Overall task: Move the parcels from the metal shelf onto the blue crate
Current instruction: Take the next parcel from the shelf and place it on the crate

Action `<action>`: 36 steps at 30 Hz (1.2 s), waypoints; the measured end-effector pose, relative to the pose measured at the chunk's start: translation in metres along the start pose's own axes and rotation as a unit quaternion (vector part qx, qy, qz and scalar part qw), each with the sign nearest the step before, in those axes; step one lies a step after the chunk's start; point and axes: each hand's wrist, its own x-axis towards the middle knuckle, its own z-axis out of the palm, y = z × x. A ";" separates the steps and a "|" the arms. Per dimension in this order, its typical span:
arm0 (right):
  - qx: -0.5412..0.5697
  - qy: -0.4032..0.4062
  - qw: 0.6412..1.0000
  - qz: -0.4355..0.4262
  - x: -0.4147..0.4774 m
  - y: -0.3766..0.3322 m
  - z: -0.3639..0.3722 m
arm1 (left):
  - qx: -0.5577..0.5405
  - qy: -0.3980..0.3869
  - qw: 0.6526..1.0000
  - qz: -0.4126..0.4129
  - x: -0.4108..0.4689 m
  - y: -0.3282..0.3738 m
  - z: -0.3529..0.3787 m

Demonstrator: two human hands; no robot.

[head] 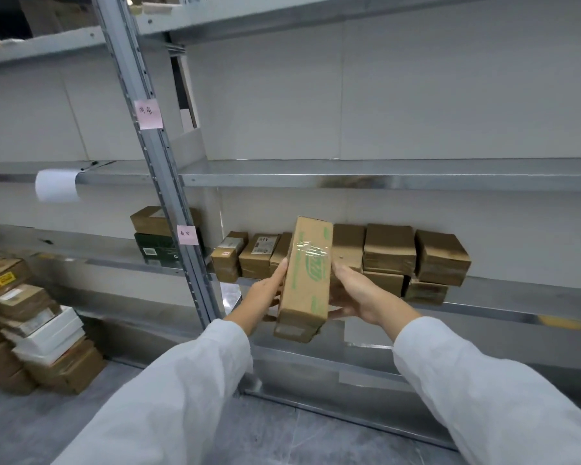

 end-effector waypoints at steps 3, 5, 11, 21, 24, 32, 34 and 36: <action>-0.043 0.030 0.999 0.001 0.003 0.001 -0.002 | -0.039 -0.020 0.999 0.004 -0.001 0.010 0.006; -0.068 0.022 0.997 0.015 0.002 0.003 -0.006 | -0.065 -0.033 0.997 0.011 -0.003 0.015 0.010; -0.066 -0.011 0.996 0.063 -0.007 0.011 -0.012 | -0.100 -0.078 0.991 0.037 -0.008 0.016 0.020; -0.072 0.121 0.990 -0.010 -0.005 0.014 -0.032 | -0.085 0.007 0.990 0.110 -0.001 0.018 0.004; -0.067 0.129 0.989 -0.032 -0.006 0.013 -0.039 | -0.089 0.035 0.987 0.125 0.006 0.017 -0.002; -0.088 0.113 0.989 -0.026 -0.014 0.008 -0.043 | -0.074 0.048 0.989 0.115 0.012 0.010 0.010; -0.094 0.120 0.988 -0.028 -0.015 0.008 -0.043 | -0.064 0.036 0.991 0.109 0.012 0.005 0.014; -0.095 0.136 0.986 -0.029 -0.015 0.012 -0.045 | -0.050 0.034 0.993 0.102 0.015 0.000 0.018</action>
